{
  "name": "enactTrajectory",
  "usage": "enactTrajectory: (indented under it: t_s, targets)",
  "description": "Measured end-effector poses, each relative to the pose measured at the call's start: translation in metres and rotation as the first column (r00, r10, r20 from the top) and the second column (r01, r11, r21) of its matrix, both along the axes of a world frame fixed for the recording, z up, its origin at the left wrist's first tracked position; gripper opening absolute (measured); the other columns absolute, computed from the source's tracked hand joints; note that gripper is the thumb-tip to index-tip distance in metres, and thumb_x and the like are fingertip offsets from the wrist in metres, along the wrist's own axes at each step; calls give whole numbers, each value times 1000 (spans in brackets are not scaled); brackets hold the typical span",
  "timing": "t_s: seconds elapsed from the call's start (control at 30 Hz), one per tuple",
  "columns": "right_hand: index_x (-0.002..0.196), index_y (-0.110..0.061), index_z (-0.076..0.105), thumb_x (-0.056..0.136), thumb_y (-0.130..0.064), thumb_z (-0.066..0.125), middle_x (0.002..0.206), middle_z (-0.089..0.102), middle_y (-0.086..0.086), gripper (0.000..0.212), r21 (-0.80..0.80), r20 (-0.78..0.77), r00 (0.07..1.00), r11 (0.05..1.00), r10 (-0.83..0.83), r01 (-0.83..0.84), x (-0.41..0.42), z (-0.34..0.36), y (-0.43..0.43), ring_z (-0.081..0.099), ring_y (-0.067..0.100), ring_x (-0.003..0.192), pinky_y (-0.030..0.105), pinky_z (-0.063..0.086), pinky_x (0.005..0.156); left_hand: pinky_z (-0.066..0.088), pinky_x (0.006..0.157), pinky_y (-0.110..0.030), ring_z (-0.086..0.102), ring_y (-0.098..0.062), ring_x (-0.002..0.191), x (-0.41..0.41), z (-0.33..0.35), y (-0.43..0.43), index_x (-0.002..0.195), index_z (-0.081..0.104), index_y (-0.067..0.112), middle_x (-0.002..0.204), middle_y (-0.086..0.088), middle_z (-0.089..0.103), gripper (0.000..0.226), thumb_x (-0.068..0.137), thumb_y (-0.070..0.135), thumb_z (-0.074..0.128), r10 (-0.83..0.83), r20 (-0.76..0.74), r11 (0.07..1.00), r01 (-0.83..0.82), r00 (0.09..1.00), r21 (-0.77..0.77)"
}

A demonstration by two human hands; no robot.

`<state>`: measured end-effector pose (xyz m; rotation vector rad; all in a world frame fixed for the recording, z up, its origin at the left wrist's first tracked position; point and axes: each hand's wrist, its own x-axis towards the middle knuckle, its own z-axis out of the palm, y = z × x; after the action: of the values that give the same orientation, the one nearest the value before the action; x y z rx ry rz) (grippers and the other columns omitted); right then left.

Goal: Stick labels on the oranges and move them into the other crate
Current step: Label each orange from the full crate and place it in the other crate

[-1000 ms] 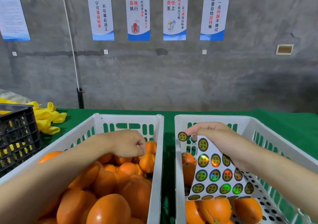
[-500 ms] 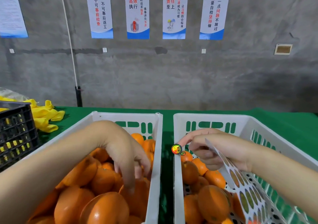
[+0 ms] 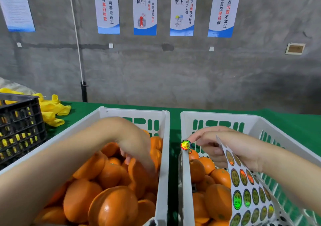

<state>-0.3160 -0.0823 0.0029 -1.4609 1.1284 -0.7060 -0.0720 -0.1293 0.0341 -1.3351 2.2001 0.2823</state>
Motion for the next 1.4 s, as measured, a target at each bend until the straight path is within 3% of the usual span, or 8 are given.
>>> enactTrajectory:
  t_s: [0.2, 0.3, 0.47, 0.6, 0.83, 1.17, 1.3, 1.4]
  targets:
    - [101, -27, 77, 92, -6, 59, 49, 57, -7, 29, -29, 97, 989, 993, -112, 115, 3, 3, 7, 47, 3, 35, 14, 37, 36, 53, 82, -40, 61, -23, 93, 5, -18, -29, 108, 63, 19, 105, -2, 64, 54, 76, 61, 73, -103, -545, 793, -262, 832, -549]
    - [113, -19, 71, 91, -2, 60, 50, 44, -2, 30, -28, 213, 970, 992, -115, 123, 4, 7, 10, 37, 5, 32, 16, 32, 33, 50, 87, -37, 57, -22, 103, -9, -33, -31, 126, 55, 23, 117, 1, 55, 62, 78, 57, 74, -210, -726, 760, -357, 655, -543]
    - [118, -13, 69, 92, -3, 57, 53, 35, 2, 30, -32, 312, 942, 989, -124, 141, 3, 8, 8, 27, 7, 30, 17, 24, 32, 44, 68, -19, 58, -8, 92, -25, -49, -18, 125, 44, 40, 115, 17, 45, 59, 78, 67, 67, -307, -833, 796, -355, 461, -490]
    - [119, -14, 69, 91, -6, 57, 53, 35, 1, 32, -56, 348, 934, 993, -79, 105, -1, 8, 7, 28, 7, 31, 19, 23, 35, 61, 70, -39, 68, -14, 83, -37, -56, -6, 109, 39, 53, 108, 19, 54, 57, 59, 67, 64, -164, -952, 901, -353, 260, -252]
    - [112, -18, 73, 93, -1, 50, 49, 39, 1, 34, -69, 309, 950, 996, -34, 58, -2, 5, 6, 28, 8, 31, 19, 24, 35, 50, 71, -17, 59, -5, 94, -34, -66, -6, 117, 26, 58, 110, 27, 48, 64, 78, 50, 76, -272, -879, 896, -230, 393, -380]
    - [113, -27, 73, 94, -2, 52, 50, 44, 3, 38, -55, 175, 984, 998, -30, 41, 6, 8, 15, 35, 8, 33, 19, 33, 35, 54, 80, -24, 59, -8, 98, -33, -68, -10, 132, 26, 49, 115, 21, 47, 66, 79, 63, 62, -367, -775, 841, -172, 514, -513]
    - [106, -37, 72, 95, -25, 61, 50, 56, -12, 20, -367, -104, 972, 917, -209, 158, 11, 3, 15, 50, 4, 43, 17, 43, 52, 50, 75, -20, 59, -9, 96, -34, -68, -12, 134, 31, 45, 114, 21, 49, 66, 80, 62, 63, -387, -757, 830, -158, 527, -534]
    - [96, -38, 72, 92, -36, 63, 41, 45, -9, 10, -607, -155, 936, 778, -317, 162, 17, -7, 14, 35, 5, 37, 17, 35, 47, 54, 78, -24, 59, -8, 97, -34, -67, -9, 132, 33, 46, 115, 21, 52, 64, 79, 60, 66, -427, -737, 807, -147, 525, -572]
